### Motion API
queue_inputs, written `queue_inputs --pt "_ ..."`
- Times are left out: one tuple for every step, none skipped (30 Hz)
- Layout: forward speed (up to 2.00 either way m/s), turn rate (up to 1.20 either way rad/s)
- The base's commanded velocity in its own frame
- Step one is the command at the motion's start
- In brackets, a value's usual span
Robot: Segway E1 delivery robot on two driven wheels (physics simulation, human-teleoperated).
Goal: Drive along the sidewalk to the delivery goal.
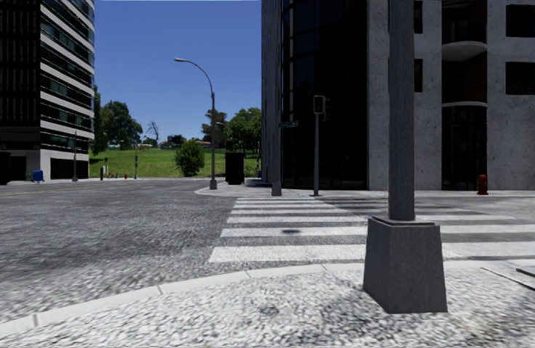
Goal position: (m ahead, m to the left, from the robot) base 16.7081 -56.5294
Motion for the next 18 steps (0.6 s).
queue_inputs --pt "2.0 0.0" --pt "2.0 0.0" --pt "2.0 0.0" --pt "2.0 0.0" --pt "2.0 0.0" --pt "2.0 0.0" --pt "2.0 0.0" --pt "2.0 0.0" --pt "2.0 0.0" --pt "2.0 0.0" --pt "2.0 0.0" --pt "2.0 -0.06" --pt "2.0 -0.06" --pt "2.0 -0.1" --pt "2.0 -0.15" --pt "2.0 -0.23" --pt "2.0 -0.27" --pt "2.0 -0.27"
